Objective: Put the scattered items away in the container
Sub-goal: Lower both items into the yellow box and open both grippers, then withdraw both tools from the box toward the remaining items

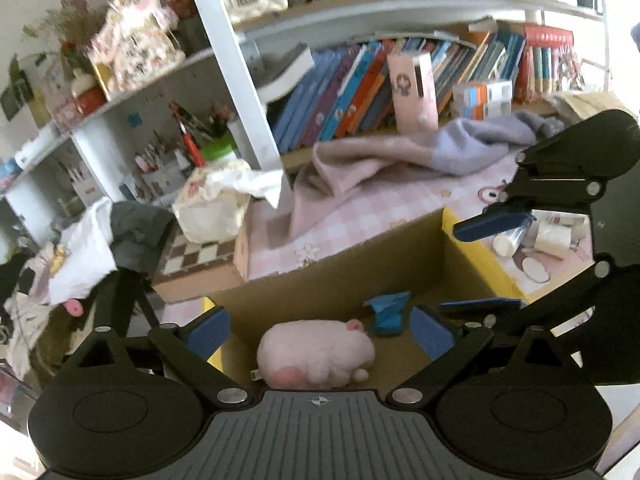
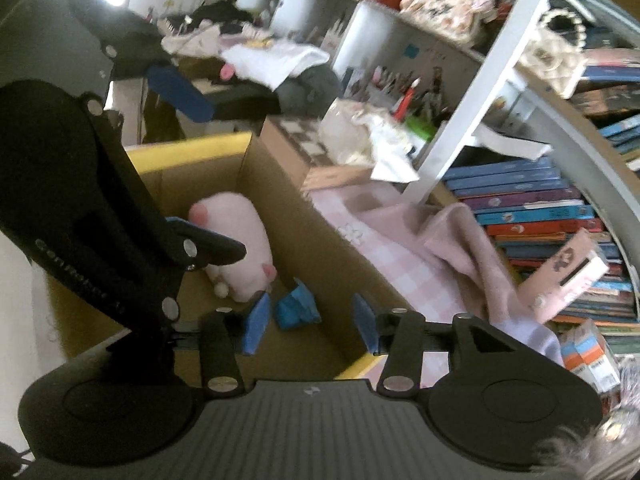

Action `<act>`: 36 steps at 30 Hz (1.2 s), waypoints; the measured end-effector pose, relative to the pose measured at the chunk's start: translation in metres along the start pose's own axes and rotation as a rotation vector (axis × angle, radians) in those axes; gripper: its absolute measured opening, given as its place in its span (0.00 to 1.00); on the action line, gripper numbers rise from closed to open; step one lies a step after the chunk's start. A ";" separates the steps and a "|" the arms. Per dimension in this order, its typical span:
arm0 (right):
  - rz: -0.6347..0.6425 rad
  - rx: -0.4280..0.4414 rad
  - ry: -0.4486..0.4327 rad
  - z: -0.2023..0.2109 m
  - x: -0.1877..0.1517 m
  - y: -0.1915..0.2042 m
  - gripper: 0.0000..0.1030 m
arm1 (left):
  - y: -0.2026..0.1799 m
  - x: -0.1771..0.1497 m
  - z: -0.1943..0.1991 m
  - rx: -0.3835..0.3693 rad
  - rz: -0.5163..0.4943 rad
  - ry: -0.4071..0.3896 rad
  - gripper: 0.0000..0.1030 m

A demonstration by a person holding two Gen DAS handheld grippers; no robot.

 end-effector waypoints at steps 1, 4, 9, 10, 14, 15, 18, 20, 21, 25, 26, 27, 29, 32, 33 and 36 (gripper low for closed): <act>-0.006 -0.009 -0.010 0.008 0.000 0.000 0.45 | -0.002 0.000 0.007 0.000 0.006 -0.009 0.96; -0.003 -0.053 -0.055 0.032 -0.001 0.002 0.46 | -0.006 -0.003 0.026 -0.019 0.041 -0.031 0.96; -0.031 -0.105 -0.104 0.069 -0.009 0.008 0.46 | -0.011 -0.011 0.061 -0.012 0.078 -0.070 0.96; -0.043 -0.111 -0.112 0.077 -0.011 0.009 0.46 | -0.012 -0.013 0.068 -0.008 0.082 -0.080 0.96; -0.099 -0.148 -0.157 0.109 -0.022 0.014 0.51 | -0.015 -0.026 0.097 0.006 0.128 -0.110 0.97; -0.123 -0.159 -0.178 0.119 -0.024 0.015 0.56 | -0.016 -0.030 0.104 0.008 0.148 -0.113 0.97; -0.185 -0.171 -0.229 0.143 -0.031 0.017 0.59 | -0.016 -0.042 0.121 0.010 0.211 -0.121 0.97; -0.221 -0.186 -0.249 0.159 -0.038 0.019 0.60 | -0.018 -0.051 0.133 0.008 0.249 -0.131 0.97; -0.238 -0.193 -0.255 0.166 -0.042 0.020 0.60 | -0.019 -0.055 0.138 0.006 0.264 -0.135 0.97; -0.310 -0.222 -0.255 0.187 -0.059 0.021 0.61 | -0.028 -0.071 0.156 0.001 0.303 -0.147 0.97; -0.329 -0.231 -0.253 0.192 -0.065 0.022 0.61 | -0.031 -0.074 0.159 0.001 0.306 -0.148 0.97; -0.353 -0.243 -0.251 0.197 -0.070 0.021 0.61 | -0.034 -0.078 0.162 0.001 0.307 -0.149 0.98; -0.398 -0.273 -0.244 0.205 -0.082 0.020 0.61 | -0.041 -0.084 0.168 0.000 0.309 -0.152 0.98; -0.460 -0.326 -0.229 0.217 -0.101 0.018 0.62 | -0.053 -0.090 0.175 -0.007 0.317 -0.163 0.98; -0.478 -0.344 -0.222 0.220 -0.108 0.018 0.63 | -0.057 -0.091 0.176 -0.009 0.318 -0.166 0.98; -0.521 -0.392 -0.197 0.230 -0.128 0.019 0.64 | -0.072 -0.096 0.177 -0.022 0.310 -0.168 0.98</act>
Point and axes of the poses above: each gripper's, at about its wrist camera, not at the fingertips, and z roughly against the way its jaws point, y to its left, x to its top, the point moved 10 cm from there along -z, roughly the way its jaws point, and after that the axes turned 3 degrees about -x, right-handed, at the moved point
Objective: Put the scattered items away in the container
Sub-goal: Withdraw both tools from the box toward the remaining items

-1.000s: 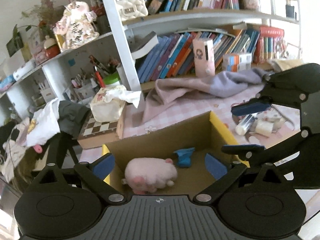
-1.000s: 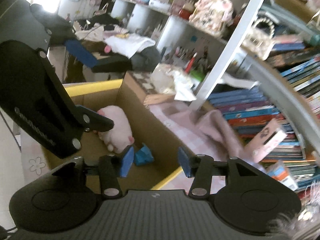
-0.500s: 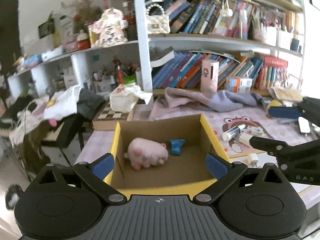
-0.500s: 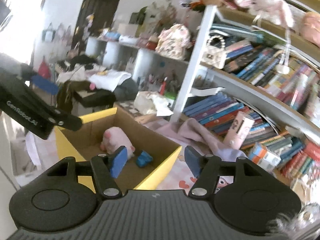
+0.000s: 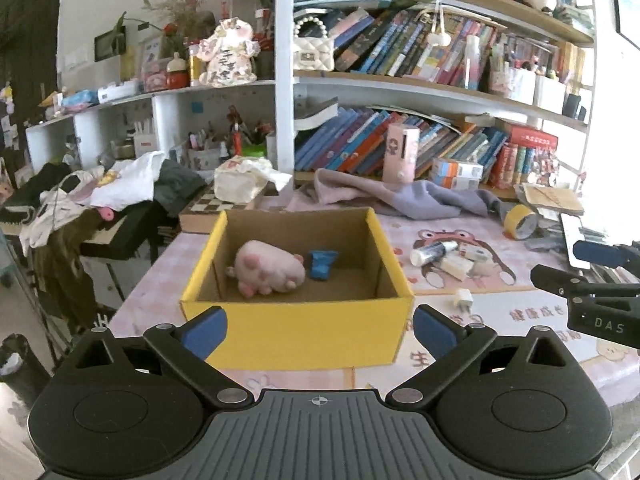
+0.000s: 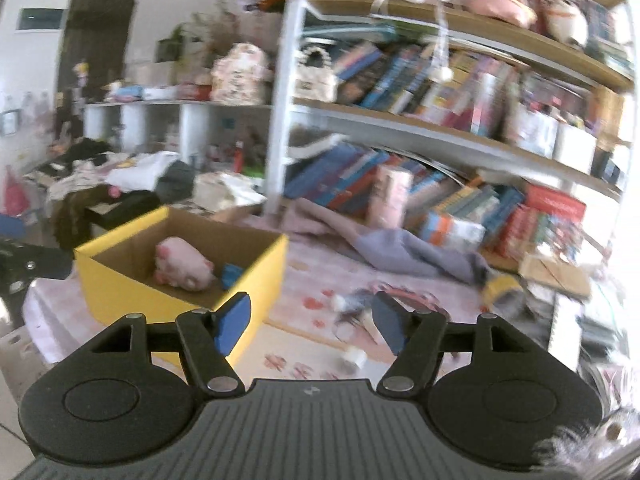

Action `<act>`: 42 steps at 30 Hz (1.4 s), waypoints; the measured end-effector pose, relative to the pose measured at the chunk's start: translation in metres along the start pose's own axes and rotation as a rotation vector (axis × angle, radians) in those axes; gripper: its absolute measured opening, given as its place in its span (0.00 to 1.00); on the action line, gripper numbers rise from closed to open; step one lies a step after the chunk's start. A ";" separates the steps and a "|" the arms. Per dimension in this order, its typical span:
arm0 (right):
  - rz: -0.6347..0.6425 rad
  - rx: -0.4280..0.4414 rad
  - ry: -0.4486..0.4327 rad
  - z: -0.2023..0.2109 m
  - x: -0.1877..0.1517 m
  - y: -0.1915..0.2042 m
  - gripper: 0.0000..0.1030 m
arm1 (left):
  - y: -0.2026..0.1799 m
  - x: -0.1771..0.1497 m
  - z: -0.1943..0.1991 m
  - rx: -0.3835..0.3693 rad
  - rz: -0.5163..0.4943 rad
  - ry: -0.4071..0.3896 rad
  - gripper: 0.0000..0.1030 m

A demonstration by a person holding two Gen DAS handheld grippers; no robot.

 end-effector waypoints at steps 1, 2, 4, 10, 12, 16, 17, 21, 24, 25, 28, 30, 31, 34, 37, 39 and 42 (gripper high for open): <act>-0.008 -0.018 0.008 0.003 -0.005 -0.004 0.64 | -0.005 -0.004 0.000 -0.007 -0.006 0.004 0.98; -0.015 -0.033 0.018 0.006 -0.010 -0.008 0.64 | -0.009 -0.007 -0.001 -0.014 -0.011 0.009 0.98; -0.029 -0.059 0.039 0.010 -0.021 -0.015 0.64 | -0.016 -0.014 -0.005 -0.029 -0.019 0.025 0.98; -0.066 -0.126 0.119 0.021 -0.057 -0.031 0.65 | -0.039 -0.037 -0.018 -0.093 -0.033 0.080 0.98; -0.068 -0.146 0.143 0.024 -0.067 -0.035 0.65 | -0.046 -0.044 -0.021 -0.111 -0.038 0.096 0.98; -0.082 -0.164 0.192 0.030 -0.085 -0.039 0.67 | -0.060 -0.057 -0.027 -0.148 -0.038 0.128 0.98; -0.084 -0.163 0.208 0.031 -0.090 -0.040 0.68 | -0.063 -0.060 -0.028 -0.155 -0.039 0.134 0.98; -0.064 -0.165 0.263 0.034 -0.108 -0.038 0.69 | -0.081 -0.073 -0.034 -0.196 -0.060 0.170 0.98; -0.051 -0.172 0.280 0.033 -0.112 -0.040 0.71 | -0.094 -0.079 -0.042 -0.225 -0.078 0.199 0.98; -0.047 -0.176 0.282 0.033 -0.112 -0.042 0.72 | -0.098 -0.079 -0.044 -0.235 -0.082 0.203 0.98; -0.046 -0.184 0.292 0.031 -0.115 -0.049 0.73 | -0.108 -0.078 -0.050 -0.253 -0.092 0.206 0.98; -0.054 -0.194 0.301 0.028 -0.116 -0.056 0.74 | -0.112 -0.077 -0.054 -0.262 -0.095 0.209 0.98; -0.059 -0.198 0.305 0.027 -0.117 -0.060 0.74 | -0.115 -0.077 -0.057 -0.267 -0.096 0.212 0.98; -0.066 -0.207 0.315 0.023 -0.119 -0.069 0.74 | -0.127 -0.077 -0.065 -0.295 -0.110 0.228 0.98; -0.067 -0.211 0.322 0.018 -0.121 -0.077 0.74 | -0.142 -0.078 -0.071 -0.322 -0.141 0.239 0.98; -0.071 -0.214 0.327 0.015 -0.122 -0.083 0.74 | -0.150 -0.078 -0.075 -0.334 -0.159 0.239 0.98; -0.081 -0.221 0.338 0.010 -0.125 -0.092 0.74 | -0.159 -0.075 -0.083 -0.340 -0.169 0.240 0.98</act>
Point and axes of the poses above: each gripper's, at about its wrist camera, not at the fingertips, and z roughly against the way its jaws point, y to its left, x to its top, the point moved 10 cm from there along -z, roughly the way its jaws point, and after that the axes turned 3 degrees about -x, right-handed, at the moved point
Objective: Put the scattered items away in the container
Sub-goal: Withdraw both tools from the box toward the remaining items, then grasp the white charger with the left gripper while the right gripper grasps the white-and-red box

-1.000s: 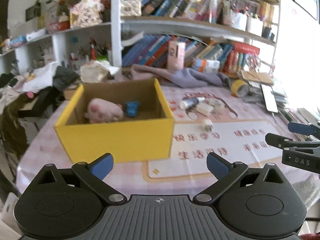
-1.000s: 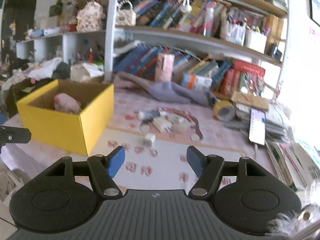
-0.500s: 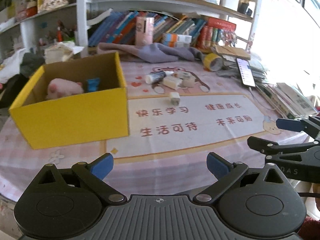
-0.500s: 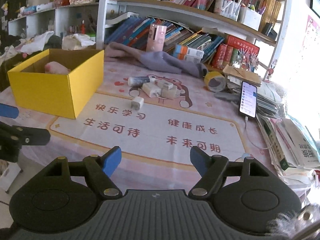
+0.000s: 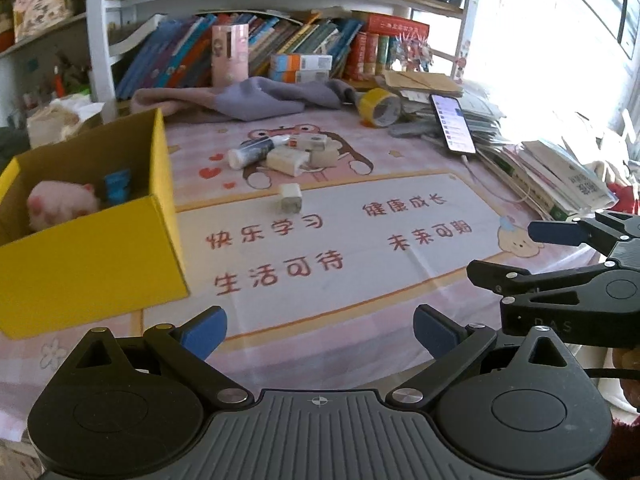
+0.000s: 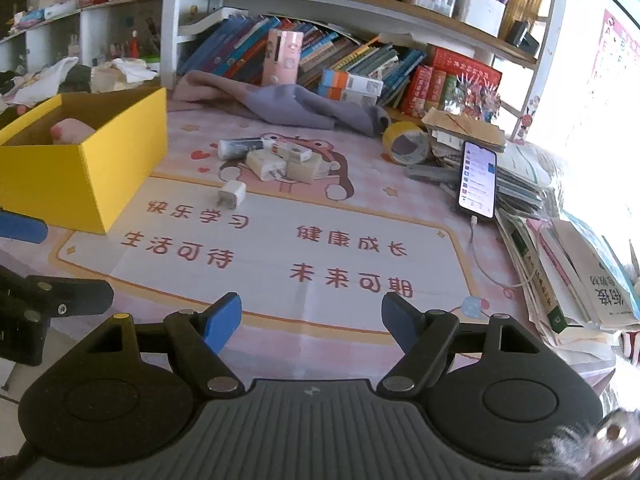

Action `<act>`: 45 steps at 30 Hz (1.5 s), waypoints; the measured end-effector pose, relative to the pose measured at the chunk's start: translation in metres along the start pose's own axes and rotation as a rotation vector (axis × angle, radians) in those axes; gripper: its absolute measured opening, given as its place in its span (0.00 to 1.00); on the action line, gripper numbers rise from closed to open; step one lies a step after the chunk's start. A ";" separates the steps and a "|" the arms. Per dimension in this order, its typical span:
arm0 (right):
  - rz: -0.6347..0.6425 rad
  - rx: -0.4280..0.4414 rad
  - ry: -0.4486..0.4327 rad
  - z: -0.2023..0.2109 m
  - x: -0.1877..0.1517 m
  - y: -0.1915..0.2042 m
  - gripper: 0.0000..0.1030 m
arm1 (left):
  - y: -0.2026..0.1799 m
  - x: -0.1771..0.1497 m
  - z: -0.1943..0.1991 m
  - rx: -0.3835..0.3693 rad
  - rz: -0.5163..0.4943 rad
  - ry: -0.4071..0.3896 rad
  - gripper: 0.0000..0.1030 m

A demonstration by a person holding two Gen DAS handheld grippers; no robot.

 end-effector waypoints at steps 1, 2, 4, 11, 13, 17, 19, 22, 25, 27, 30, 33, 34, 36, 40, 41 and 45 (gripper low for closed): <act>-0.003 -0.001 0.003 -0.003 0.001 -0.003 0.74 | 0.000 0.002 -0.003 -0.001 0.003 0.003 0.98; -0.005 -0.002 0.006 -0.006 0.002 -0.006 0.74 | 0.000 0.003 -0.007 -0.002 0.008 0.008 0.98; -0.007 0.000 0.011 -0.014 0.004 -0.011 0.74 | -0.001 0.006 -0.016 -0.003 0.018 0.019 0.98; 0.005 0.021 0.034 -0.046 0.015 -0.030 0.73 | -0.007 0.023 -0.049 0.003 0.043 0.046 0.98; 0.009 0.033 0.041 -0.057 0.020 -0.036 0.73 | -0.010 0.029 -0.059 0.007 0.048 0.052 0.97; 0.025 0.067 0.048 -0.081 0.033 -0.047 0.73 | -0.012 0.041 -0.077 0.031 0.068 0.064 0.96; 0.034 0.093 0.047 -0.092 0.040 -0.051 0.73 | -0.011 0.047 -0.086 0.046 0.083 0.073 0.96; 0.046 0.133 0.045 -0.109 0.050 -0.056 0.72 | -0.011 0.056 -0.098 0.071 0.100 0.080 0.96; 0.043 0.171 0.040 -0.126 0.061 -0.063 0.72 | -0.009 0.067 -0.110 0.103 0.116 0.080 0.96; 0.036 0.197 0.043 -0.138 0.068 -0.067 0.72 | -0.006 0.073 -0.119 0.117 0.147 0.078 0.96; 0.045 0.241 0.046 -0.155 0.078 -0.067 0.71 | -0.003 0.080 -0.133 0.129 0.192 0.085 0.92; 0.058 0.286 0.039 -0.169 0.088 -0.064 0.71 | 0.003 0.087 -0.145 0.169 0.203 0.086 0.89; 0.063 0.302 0.036 -0.174 0.092 -0.063 0.71 | 0.006 0.089 -0.150 0.184 0.204 0.084 0.88; 0.072 0.327 0.030 -0.184 0.099 -0.059 0.71 | 0.012 0.095 -0.157 0.208 0.211 0.080 0.83; 0.092 0.358 0.017 -0.206 0.116 -0.050 0.68 | 0.025 0.103 -0.171 0.248 0.218 0.075 0.80; 0.095 0.368 0.014 -0.211 0.121 -0.047 0.68 | 0.029 0.104 -0.176 0.263 0.220 0.078 0.79; 0.123 0.411 -0.002 -0.227 0.137 -0.034 0.65 | 0.041 0.103 -0.189 0.298 0.231 0.104 0.66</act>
Point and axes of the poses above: each gripper's, at about its wrist camera, not at the fingertips, and z roughly against the way its jaws point, y to its left, x to its top, the point moved 10 cm from there along -z, roughly the way its jaws point, and after that the axes turned 3 degrees about -x, right-handed, at the moved point
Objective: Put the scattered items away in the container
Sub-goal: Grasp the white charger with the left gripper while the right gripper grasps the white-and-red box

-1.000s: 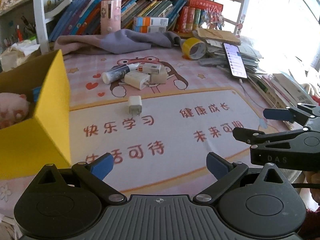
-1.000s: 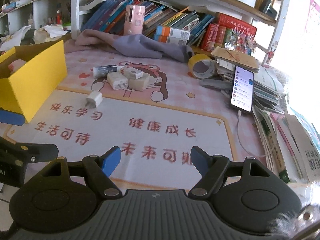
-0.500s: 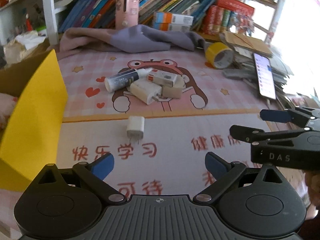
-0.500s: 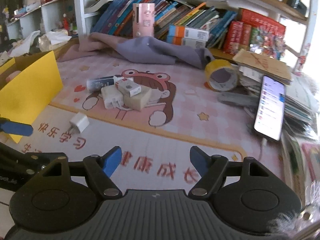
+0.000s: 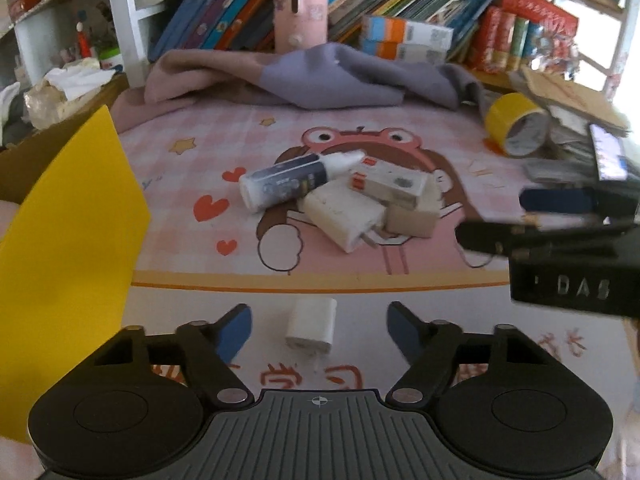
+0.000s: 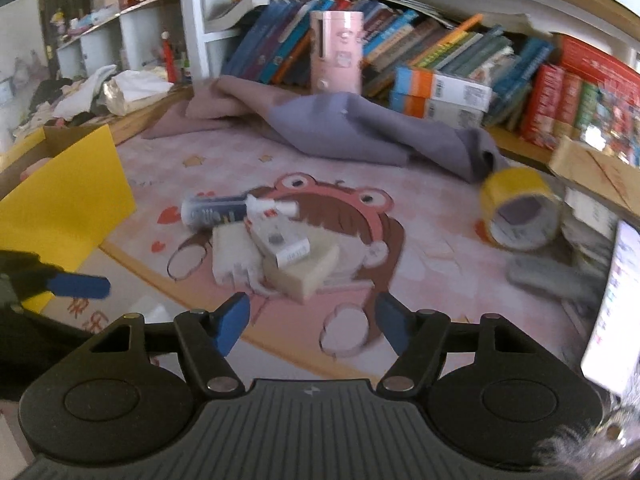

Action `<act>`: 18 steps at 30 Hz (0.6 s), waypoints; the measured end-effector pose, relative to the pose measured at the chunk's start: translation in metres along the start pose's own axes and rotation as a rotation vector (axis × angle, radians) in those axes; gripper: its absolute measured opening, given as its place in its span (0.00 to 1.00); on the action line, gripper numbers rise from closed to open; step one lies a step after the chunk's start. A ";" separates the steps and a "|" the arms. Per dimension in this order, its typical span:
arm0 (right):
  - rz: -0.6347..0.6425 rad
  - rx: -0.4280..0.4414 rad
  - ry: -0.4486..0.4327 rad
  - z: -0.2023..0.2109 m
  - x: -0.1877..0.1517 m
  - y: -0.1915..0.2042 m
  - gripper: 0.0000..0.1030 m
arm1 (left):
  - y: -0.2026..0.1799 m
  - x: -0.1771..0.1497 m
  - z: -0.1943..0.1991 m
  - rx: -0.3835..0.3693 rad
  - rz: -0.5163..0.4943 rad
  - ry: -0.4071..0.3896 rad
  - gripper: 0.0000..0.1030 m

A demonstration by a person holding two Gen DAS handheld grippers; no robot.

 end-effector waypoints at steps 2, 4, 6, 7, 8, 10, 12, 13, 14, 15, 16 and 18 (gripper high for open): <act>0.028 0.015 -0.013 -0.010 0.009 0.003 0.64 | 0.003 0.000 -0.006 0.004 0.009 0.009 0.61; 0.057 0.027 -0.023 -0.020 0.017 0.007 0.62 | 0.003 0.000 -0.010 0.001 0.016 0.016 0.55; 0.088 0.034 -0.029 -0.032 0.022 0.011 0.59 | 0.004 -0.002 -0.015 -0.004 0.024 0.029 0.46; 0.105 0.038 -0.030 -0.038 0.023 0.013 0.57 | 0.005 -0.003 -0.016 -0.003 0.027 0.032 0.43; 0.121 0.041 -0.028 -0.044 0.024 0.015 0.55 | 0.006 -0.003 -0.016 -0.002 0.026 0.029 0.38; 0.160 0.047 -0.024 -0.057 0.025 0.018 0.48 | 0.007 -0.002 -0.016 0.001 0.023 0.019 0.32; 0.192 0.051 -0.028 -0.064 0.026 0.022 0.46 | 0.009 -0.001 -0.015 0.000 0.029 0.013 0.24; 0.205 0.056 -0.036 -0.067 0.027 0.023 0.46 | 0.010 -0.001 -0.015 -0.004 0.035 0.011 0.24; 0.216 0.060 -0.041 -0.068 0.028 0.024 0.46 | 0.011 -0.001 -0.015 -0.009 0.039 0.008 0.24; 0.224 0.063 -0.044 -0.070 0.028 0.026 0.45 | 0.011 -0.001 -0.014 -0.010 0.039 0.007 0.24; 0.230 0.067 -0.046 -0.072 0.029 0.027 0.45 | 0.011 -0.001 -0.014 -0.010 0.038 0.006 0.24; 0.232 0.076 -0.051 -0.075 0.031 0.028 0.45 | 0.010 -0.002 -0.014 -0.011 0.039 0.008 0.24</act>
Point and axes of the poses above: each gripper's, at about its wrist camera, not at the fingertips, and z roughly against the way its jaws point, y to its left, x to its top, the point moved 10 cm from there along -z, roughly the way its jaws point, and after that the axes turned 3 degrees about -x, right-handed, at the moved point
